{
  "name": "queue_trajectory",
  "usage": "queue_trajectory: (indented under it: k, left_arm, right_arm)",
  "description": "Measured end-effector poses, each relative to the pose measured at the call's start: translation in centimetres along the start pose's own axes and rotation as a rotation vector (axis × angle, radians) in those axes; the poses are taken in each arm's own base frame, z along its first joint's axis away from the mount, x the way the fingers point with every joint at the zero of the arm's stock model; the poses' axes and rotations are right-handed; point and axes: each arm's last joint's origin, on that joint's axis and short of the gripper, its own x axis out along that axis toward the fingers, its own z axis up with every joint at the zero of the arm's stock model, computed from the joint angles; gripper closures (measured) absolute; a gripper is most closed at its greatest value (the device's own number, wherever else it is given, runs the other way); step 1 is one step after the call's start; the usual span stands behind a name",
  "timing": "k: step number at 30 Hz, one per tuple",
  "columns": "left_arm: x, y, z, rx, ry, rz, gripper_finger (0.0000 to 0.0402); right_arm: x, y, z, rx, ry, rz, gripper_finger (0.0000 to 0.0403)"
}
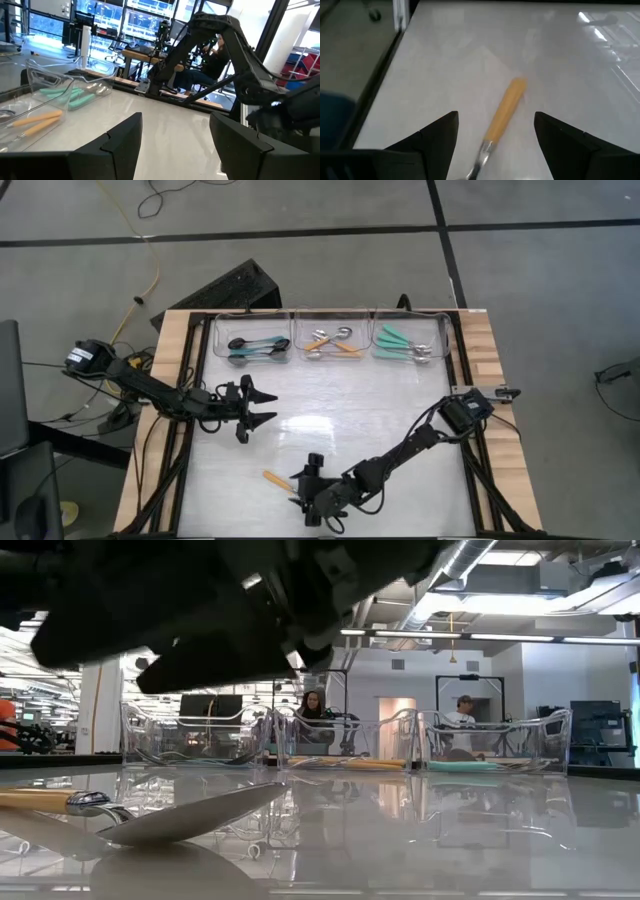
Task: Sort silverware by color (type)
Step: Put the yellow spoon into the top center transparent bin
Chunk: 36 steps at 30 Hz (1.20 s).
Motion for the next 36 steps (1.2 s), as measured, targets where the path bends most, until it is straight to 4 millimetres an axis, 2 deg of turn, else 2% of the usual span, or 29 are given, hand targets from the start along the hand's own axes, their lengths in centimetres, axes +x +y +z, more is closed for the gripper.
queue_trajectory:
  k: [2, 6, 15, 22, 32, 36]
  left_arm:
    - [0.0, 0.0, -0.1, 0.003, 0.004, 0.014, 0.0184]
    - [0.0, 0.0, 0.1, -0.001, -0.007, 0.014, 0.0184]
    - [0.0, 0.0, 0.0, 0.001, -0.002, 0.014, 0.0184]
    - [0.0, 0.0, 0.0, 0.000, -0.005, 0.013, 0.0184]
    - [0.0, 0.0, 0.0, 0.001, -0.004, 0.012, 0.0184]
    - [0.0, 0.0, 0.0, 0.003, 0.002, 0.013, 0.0184]
  right_arm:
    - [0.8, 0.6, 0.3, 0.011, -0.028, 0.015, 0.0114]
    - [0.9, 1.3, 0.8, -0.045, -0.019, 0.017, 0.0114]
    - [1.0, 1.0, 0.6, -0.027, 0.051, -0.013, 0.0115]
    - [1.1, 0.7, 0.1, -0.009, 0.103, -0.018, 0.0117]
    - [2.7, -0.2, -1.8, -0.007, 0.172, -0.019, 0.0117]
    - [3.6, -0.4, -2.6, 0.048, 0.180, -0.021, 0.0117]
